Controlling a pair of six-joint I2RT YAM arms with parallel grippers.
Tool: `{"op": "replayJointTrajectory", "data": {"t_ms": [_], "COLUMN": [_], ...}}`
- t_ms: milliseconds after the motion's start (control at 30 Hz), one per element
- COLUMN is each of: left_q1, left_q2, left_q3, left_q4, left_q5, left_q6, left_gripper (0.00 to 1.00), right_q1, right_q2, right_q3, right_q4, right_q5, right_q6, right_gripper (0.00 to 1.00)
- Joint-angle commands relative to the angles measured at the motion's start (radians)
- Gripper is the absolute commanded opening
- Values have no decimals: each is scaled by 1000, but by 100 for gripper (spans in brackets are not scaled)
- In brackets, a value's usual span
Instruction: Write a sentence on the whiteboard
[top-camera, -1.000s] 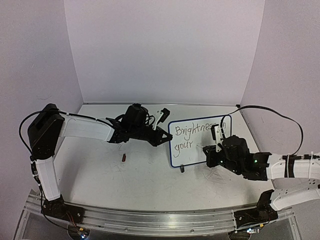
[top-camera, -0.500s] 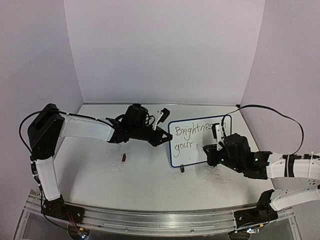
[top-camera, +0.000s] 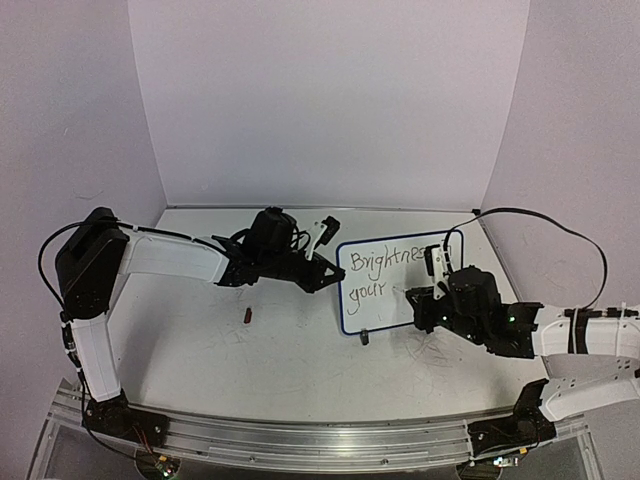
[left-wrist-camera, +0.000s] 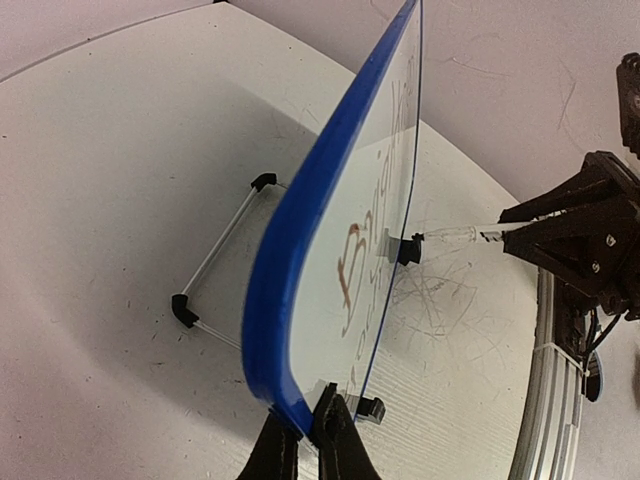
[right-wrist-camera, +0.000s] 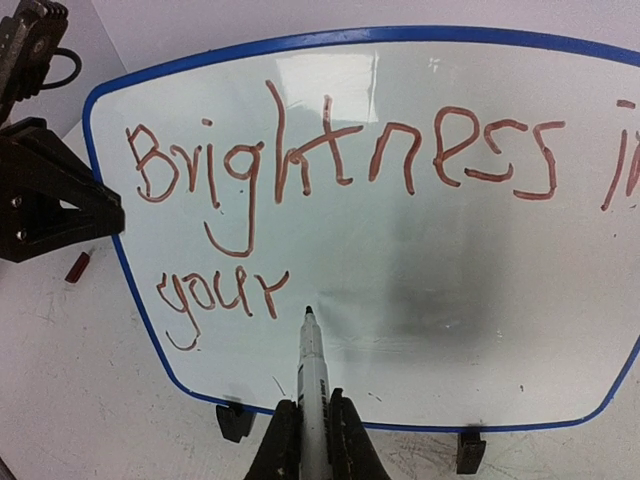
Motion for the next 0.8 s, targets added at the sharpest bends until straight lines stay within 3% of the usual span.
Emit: {"op": "replayJointTrajectory", "data": {"t_ms": [0, 767], "left_q1": [4, 1], "left_q2": [15, 14], "left_q3": [2, 8], "left_q4": [-147, -150], "left_q5": [-134, -143], "left_q6": [65, 72], "left_gripper": [0, 0], "right_q1": [-8, -8], "right_q2": [10, 81], "right_q3": [14, 39], "right_q4": [39, 48], "right_q5": [14, 93], "right_q6": [6, 45], "right_gripper": [0, 0]}}
